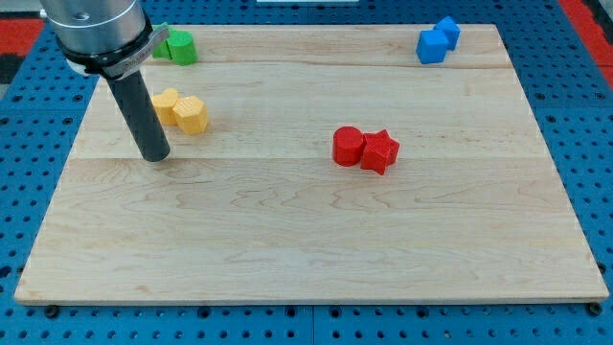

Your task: Separate red blocks from each other

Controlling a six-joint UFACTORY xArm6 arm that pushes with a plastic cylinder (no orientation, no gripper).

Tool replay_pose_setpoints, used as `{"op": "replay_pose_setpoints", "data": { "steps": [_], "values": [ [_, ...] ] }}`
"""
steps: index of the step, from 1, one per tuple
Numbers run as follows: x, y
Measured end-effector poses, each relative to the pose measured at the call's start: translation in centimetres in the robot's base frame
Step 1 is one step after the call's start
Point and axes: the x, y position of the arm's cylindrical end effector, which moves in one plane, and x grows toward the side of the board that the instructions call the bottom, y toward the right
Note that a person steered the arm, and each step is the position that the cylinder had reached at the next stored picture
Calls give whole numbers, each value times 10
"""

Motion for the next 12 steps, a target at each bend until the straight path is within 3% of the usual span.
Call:
{"op": "replay_pose_setpoints", "data": {
  "steps": [1, 3, 5, 6, 9, 12],
  "values": [
    [-28, 19],
    [-53, 112],
    [-70, 227],
    [-58, 277],
    [3, 304],
    [-12, 210]
  ]
}}
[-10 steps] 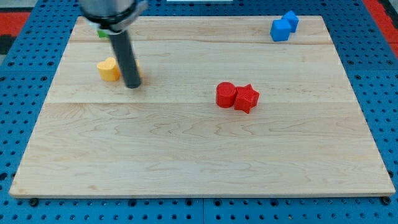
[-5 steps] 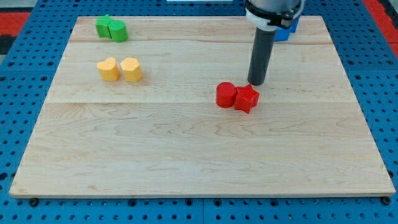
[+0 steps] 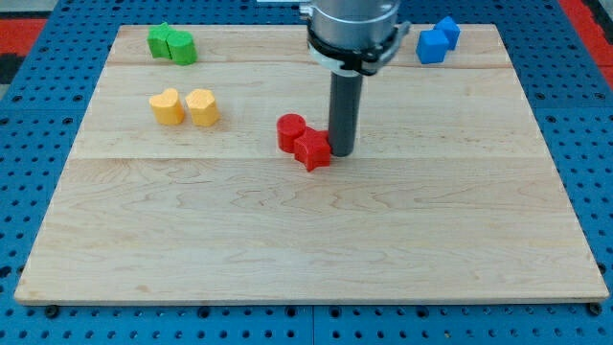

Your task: Separate red blocks from each other

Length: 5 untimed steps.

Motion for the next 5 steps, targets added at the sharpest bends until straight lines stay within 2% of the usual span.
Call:
{"op": "replay_pose_setpoints", "data": {
  "steps": [3, 5],
  "values": [
    [-44, -55],
    [-38, -101]
  ]
}}
